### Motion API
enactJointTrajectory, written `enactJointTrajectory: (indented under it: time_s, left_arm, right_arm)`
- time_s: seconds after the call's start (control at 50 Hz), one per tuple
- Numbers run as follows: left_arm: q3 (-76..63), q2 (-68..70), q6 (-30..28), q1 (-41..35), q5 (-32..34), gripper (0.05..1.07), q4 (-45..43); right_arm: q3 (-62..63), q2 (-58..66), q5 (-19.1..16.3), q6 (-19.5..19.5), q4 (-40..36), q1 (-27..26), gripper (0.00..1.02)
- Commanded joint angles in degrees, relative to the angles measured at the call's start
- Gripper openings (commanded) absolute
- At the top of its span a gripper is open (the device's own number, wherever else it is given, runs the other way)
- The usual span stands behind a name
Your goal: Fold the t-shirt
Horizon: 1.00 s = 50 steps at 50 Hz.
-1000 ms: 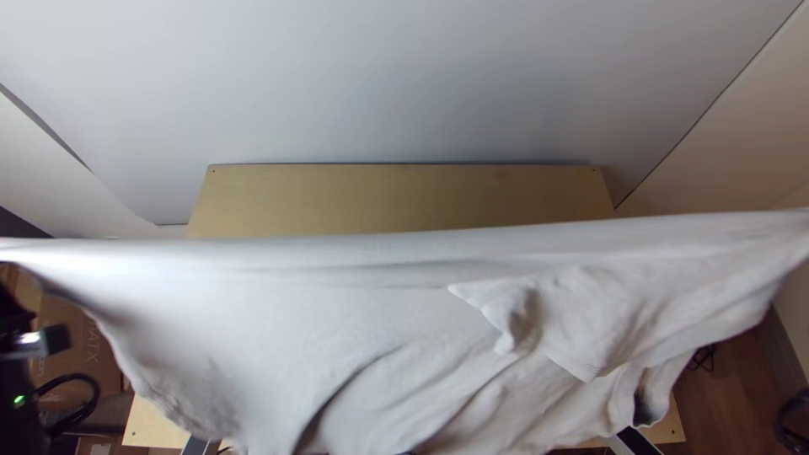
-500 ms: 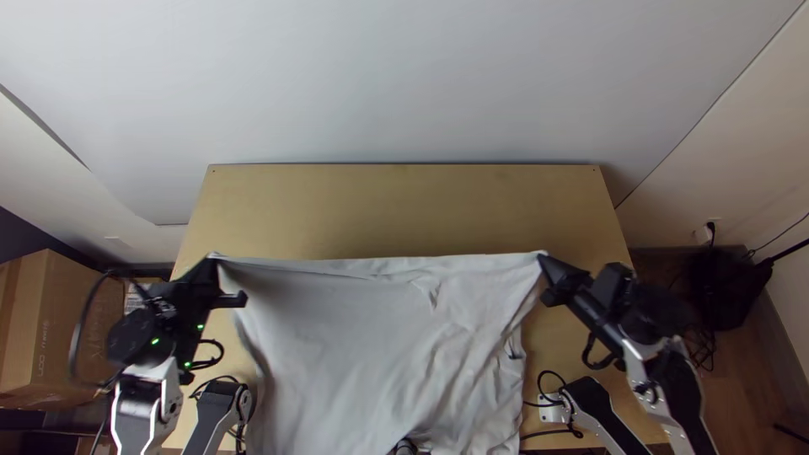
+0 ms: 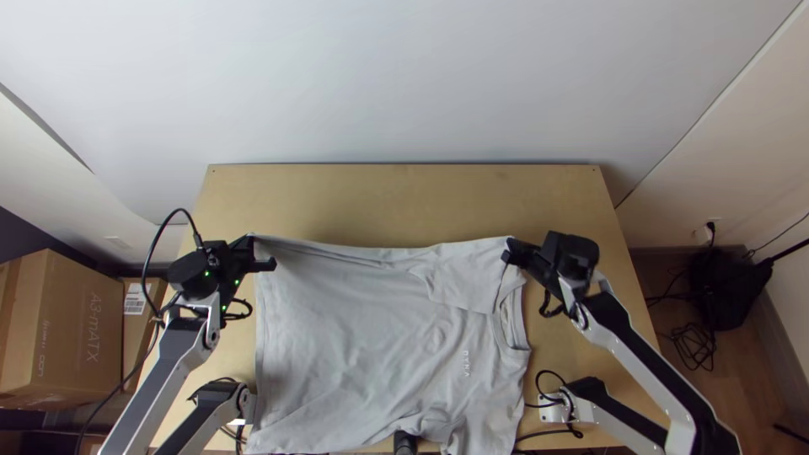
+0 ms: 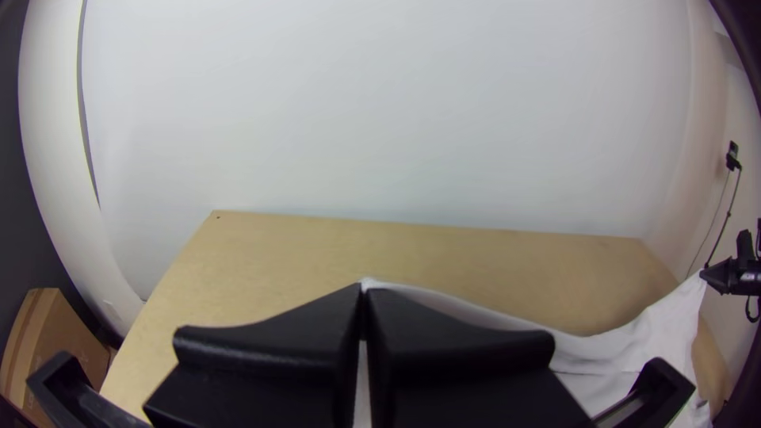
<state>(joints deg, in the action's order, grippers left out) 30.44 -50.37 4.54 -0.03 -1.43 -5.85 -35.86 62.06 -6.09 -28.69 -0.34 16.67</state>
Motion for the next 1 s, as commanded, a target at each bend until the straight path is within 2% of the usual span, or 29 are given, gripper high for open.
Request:
enactJointTrajectory:
  time_s: [0.0,0.16,0.38,0.66,0.98]
  left_arm:
    - [1.47,-7.2,1.0,1.35,0.73,0.08,-4.79]
    - [7.01,-18.36,0.91,3.11,1.87,0.08,-7.86]
    - [17.82,-32.78,0.83,4.87,3.19,0.08,-8.13]
    - [30.21,-46.22,0.47,5.22,3.19,0.08,-8.13]
    - [43.48,-58.26,0.47,5.75,3.19,0.08,-4.88]
  right_arm:
    - [-5.45,8.07,-0.33,0.74,3.59,-1.99,0.02]
    - [-11.96,17.21,-0.33,1.97,4.12,-4.27,0.02]
    - [-21.18,28.55,-0.42,5.31,5.17,-6.91,0.02]
    - [-34.46,42.7,-0.33,7.33,3.94,-8.84,0.02]
    - [-50.01,54.22,-0.33,7.59,-2.47,-10.69,0.02]
